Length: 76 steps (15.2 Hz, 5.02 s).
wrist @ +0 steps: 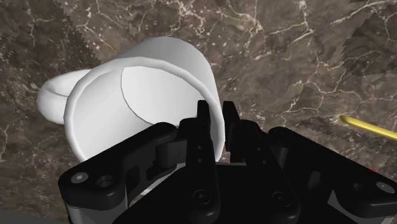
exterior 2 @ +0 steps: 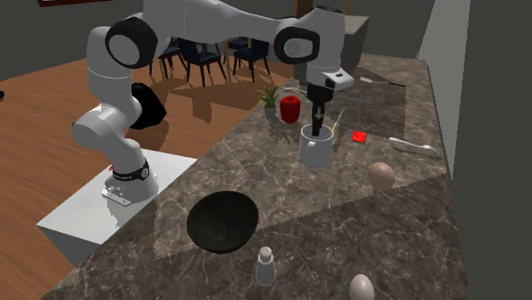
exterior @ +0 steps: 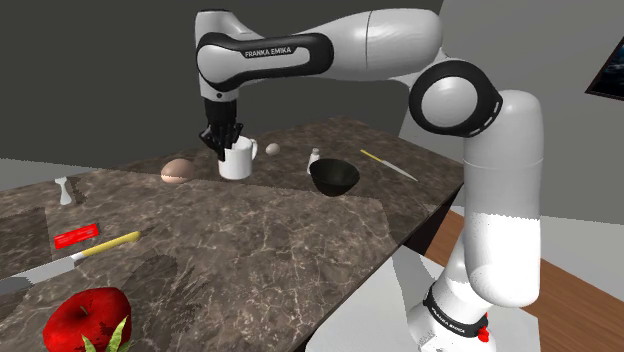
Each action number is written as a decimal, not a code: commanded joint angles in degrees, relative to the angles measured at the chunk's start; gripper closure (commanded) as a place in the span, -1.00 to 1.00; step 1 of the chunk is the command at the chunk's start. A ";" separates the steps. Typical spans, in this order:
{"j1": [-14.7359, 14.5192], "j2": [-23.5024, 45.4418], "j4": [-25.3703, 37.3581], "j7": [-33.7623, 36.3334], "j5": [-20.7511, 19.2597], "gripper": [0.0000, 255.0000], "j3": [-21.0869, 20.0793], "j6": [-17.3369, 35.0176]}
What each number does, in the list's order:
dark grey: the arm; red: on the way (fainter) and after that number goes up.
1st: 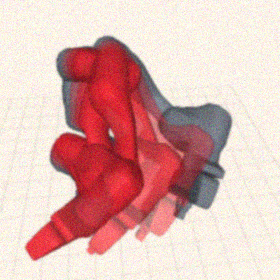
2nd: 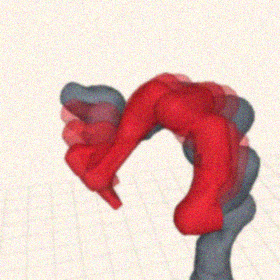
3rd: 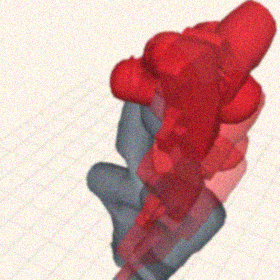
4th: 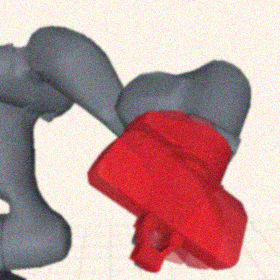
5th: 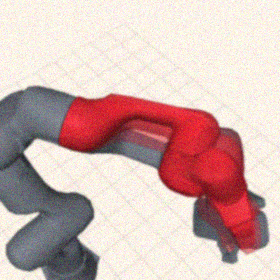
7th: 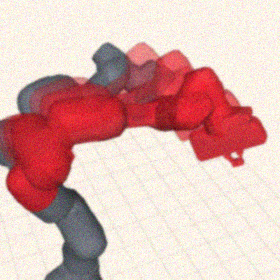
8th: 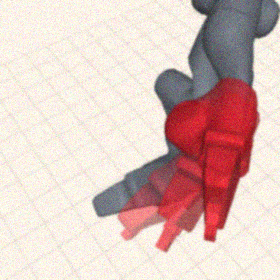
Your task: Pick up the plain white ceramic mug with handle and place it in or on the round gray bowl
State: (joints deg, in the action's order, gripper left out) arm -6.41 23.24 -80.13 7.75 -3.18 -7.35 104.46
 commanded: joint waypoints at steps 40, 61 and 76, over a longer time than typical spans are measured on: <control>16.64 -36.68 -37.35 -30.62 2.00 1.00 14.33 0.88; 16.71 -34.66 -47.32 -30.83 2.11 1.00 14.60 12.85; 16.70 -36.45 -41.73 -30.70 1.97 -1.00 14.44 5.50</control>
State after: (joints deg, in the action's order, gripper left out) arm 10.29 -13.16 -122.00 -22.97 -1.20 7.10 110.19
